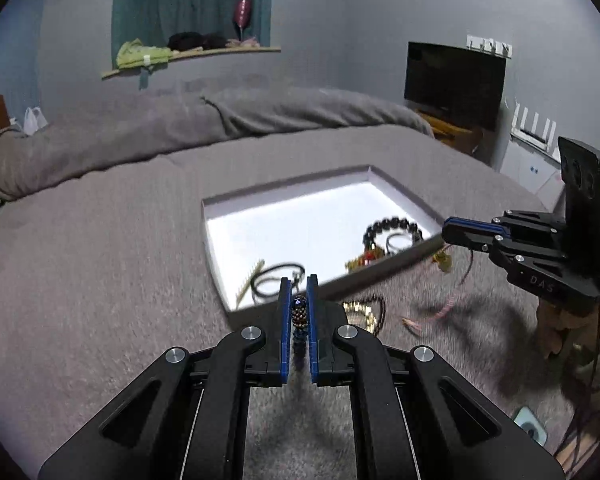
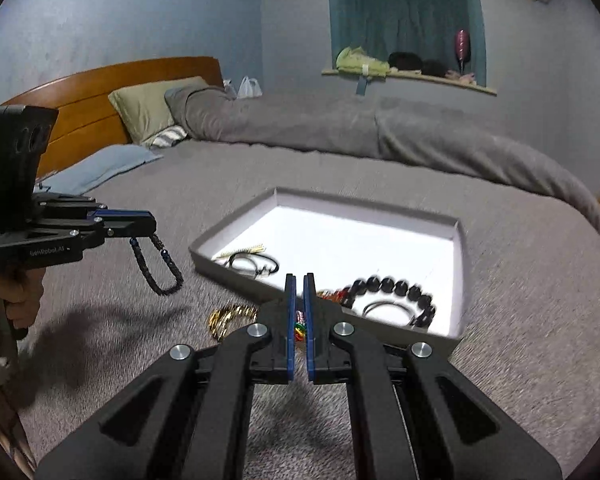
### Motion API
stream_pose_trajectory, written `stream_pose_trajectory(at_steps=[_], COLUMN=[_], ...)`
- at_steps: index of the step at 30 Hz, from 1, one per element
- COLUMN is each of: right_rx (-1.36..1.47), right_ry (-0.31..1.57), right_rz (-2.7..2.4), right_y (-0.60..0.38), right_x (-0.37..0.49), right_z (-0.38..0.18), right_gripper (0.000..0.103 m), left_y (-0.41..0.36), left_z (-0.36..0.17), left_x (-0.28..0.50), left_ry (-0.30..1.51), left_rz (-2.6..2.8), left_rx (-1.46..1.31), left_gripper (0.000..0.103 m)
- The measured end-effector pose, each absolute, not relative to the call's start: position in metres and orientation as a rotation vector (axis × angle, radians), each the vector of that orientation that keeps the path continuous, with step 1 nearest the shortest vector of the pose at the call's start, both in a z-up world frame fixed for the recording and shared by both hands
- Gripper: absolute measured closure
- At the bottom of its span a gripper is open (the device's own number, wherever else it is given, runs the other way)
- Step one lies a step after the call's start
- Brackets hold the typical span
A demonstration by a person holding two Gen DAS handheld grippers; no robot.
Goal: Organize jewelry
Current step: 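Carry the blue bracelet with the left tool while the right tool carries the pink bracelet to the tray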
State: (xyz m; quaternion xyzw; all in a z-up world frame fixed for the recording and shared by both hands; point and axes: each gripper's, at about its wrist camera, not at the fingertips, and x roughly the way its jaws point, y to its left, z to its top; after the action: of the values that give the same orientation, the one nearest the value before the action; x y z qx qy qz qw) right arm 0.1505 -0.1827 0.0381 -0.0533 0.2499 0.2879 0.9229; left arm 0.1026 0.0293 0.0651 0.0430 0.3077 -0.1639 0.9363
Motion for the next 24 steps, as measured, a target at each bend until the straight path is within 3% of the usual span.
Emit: stream_pose_trajectory(at_steps=[4, 14, 16, 18, 24], right_rx=[-0.096, -0.071, -0.069, -0.046, 0.117], right_ry=[0.489, 0.526, 0.573, 0.604, 0.72], right_rz=[0.586, 0.557, 0.529, 0.527, 0.577], right_y=[-0.186, -0.196, -0.201, -0.208, -0.228], right_x=[0.158, 0.178, 0.181, 0.183, 0.182], right_z=[0.049, 0.056, 0.047, 0.039, 0.01], right_gripper=[0.103, 0.101, 0.087, 0.063, 0.049], left_y=[0.026, 0.019, 0.018, 0.018, 0.02], left_z=[0.072, 0.069, 0.068, 0.067, 0.07], left_x=[0.11, 0.134, 0.134, 0.133, 0.13], left_ry=[0.601, 0.603, 0.606, 0.606, 0.595], left_rz=[-0.32, -0.308, -0.313, -0.315, -0.316], left_rx=[0.078, 0.061, 0.06, 0.065, 0.069], left_gripper=[0.095, 0.095, 0.095, 0.095, 0.095])
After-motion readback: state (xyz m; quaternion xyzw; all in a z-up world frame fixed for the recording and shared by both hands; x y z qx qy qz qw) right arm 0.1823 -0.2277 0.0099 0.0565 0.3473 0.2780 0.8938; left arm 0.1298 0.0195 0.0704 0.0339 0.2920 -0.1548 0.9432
